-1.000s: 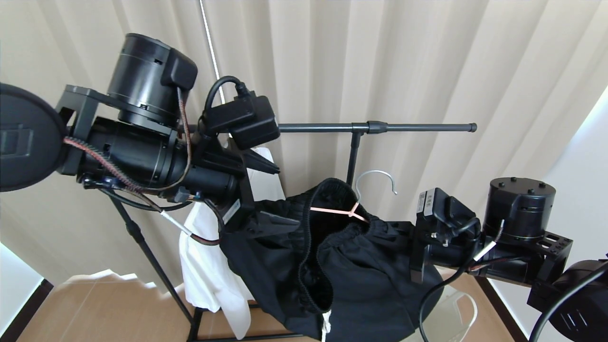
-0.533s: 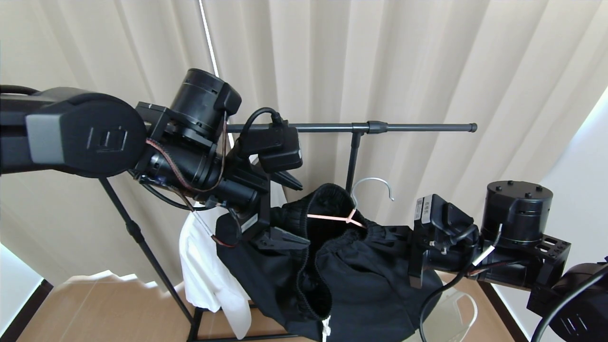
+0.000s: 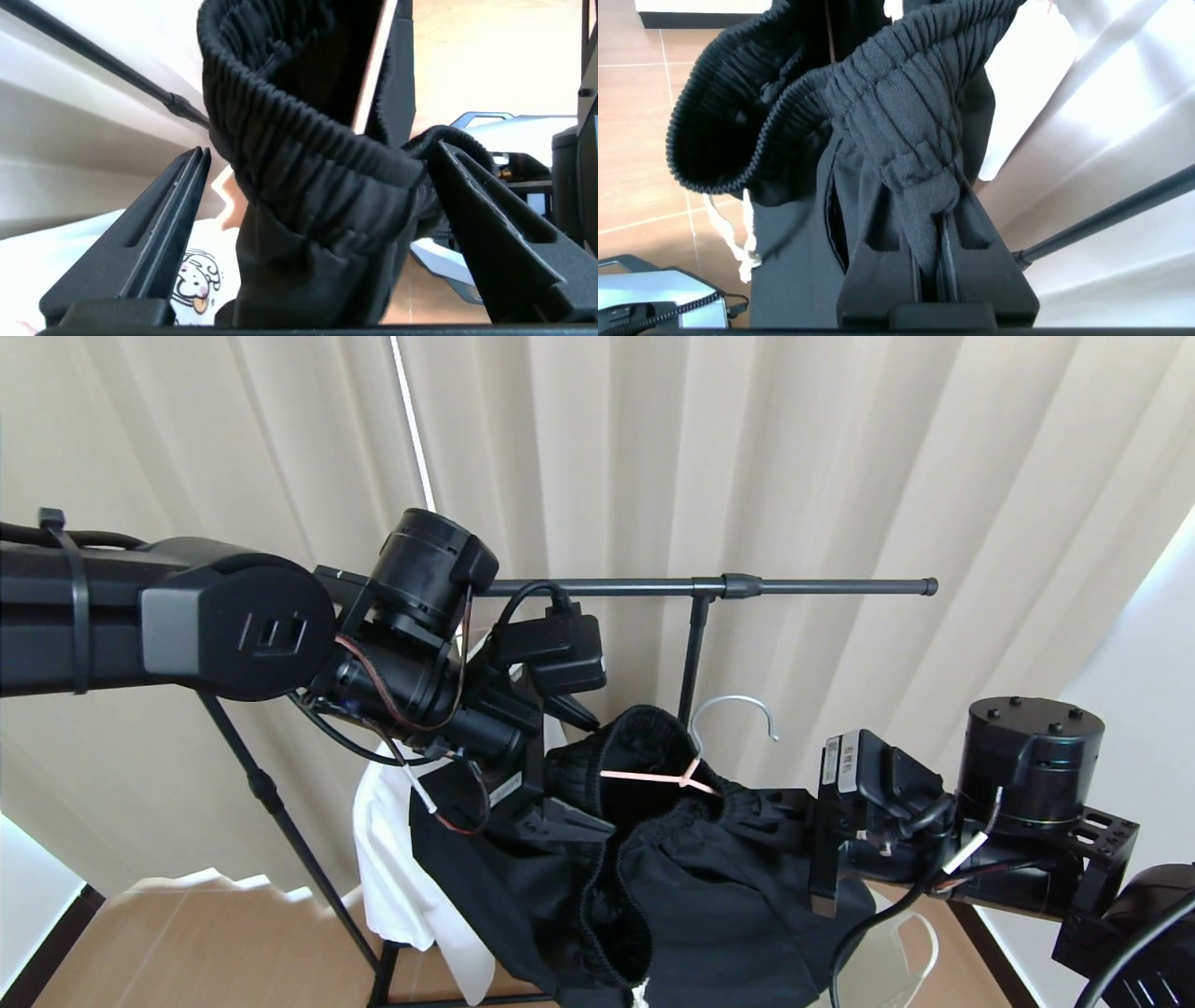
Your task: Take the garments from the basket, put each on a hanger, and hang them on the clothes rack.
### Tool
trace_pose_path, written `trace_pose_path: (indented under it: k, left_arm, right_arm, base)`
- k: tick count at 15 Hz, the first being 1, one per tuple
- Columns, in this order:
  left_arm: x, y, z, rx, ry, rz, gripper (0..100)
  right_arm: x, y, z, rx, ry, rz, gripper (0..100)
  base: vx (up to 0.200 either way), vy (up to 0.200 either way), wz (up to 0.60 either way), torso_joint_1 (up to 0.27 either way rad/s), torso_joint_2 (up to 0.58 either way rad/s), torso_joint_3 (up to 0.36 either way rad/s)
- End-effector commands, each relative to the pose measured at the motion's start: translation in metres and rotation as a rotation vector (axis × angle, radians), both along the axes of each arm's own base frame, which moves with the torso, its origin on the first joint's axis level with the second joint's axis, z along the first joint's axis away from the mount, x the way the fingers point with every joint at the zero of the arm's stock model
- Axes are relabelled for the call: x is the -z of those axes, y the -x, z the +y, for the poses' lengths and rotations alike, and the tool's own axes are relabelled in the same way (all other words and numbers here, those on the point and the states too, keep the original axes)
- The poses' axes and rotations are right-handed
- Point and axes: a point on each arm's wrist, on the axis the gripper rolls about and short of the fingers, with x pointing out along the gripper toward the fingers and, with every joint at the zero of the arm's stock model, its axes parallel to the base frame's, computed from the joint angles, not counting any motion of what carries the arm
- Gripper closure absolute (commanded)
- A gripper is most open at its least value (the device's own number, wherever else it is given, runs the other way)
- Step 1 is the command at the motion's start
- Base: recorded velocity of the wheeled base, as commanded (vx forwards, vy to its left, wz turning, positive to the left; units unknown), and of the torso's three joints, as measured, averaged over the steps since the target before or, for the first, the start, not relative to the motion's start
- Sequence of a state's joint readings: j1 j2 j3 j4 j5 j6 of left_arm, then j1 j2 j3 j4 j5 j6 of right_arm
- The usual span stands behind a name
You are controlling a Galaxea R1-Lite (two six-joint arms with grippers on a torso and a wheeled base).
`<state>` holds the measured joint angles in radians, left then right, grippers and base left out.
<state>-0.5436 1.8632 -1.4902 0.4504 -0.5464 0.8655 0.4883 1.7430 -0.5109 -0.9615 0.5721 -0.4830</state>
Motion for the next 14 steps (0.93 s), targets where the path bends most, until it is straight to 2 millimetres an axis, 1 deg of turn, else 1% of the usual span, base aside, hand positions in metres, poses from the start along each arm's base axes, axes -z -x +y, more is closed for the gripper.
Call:
trace_pose_path:
  k: [1,3,7,14]
  left_arm:
    - [0.002,-0.001,0.0,-0.005,-0.003,0.012,0]
    - [0.003,-0.001,0.0,-0.014,-0.001,0.024,0]
    - [0.012,0.0,0.002,-0.021,-0.013,0.049,0]
    - [0.025,-0.002,0.001,-0.022,0.012,0.009,0]
  right_arm:
    - [-0.004,0.003,0.0,-0.004,-0.007,-0.013,100]
    - [-0.007,0.005,0.0,-0.01,-0.012,-0.022,100]
    - [-0.011,0.009,0.0,-0.025,-0.021,-0.033,100]
    - [-0.013,0.012,0.001,-0.039,-0.026,-0.039,100]
  base:
    - [0.0,0.0,0.0,0.0,0.0,0.0]
    - [0.0,0.0,0.0,0.0,0.0,0.0]
    - [0.0,0.0,0.0,0.0,0.0,0.0]
    - [0.0,0.0,0.0,0.0,0.0,0.0]
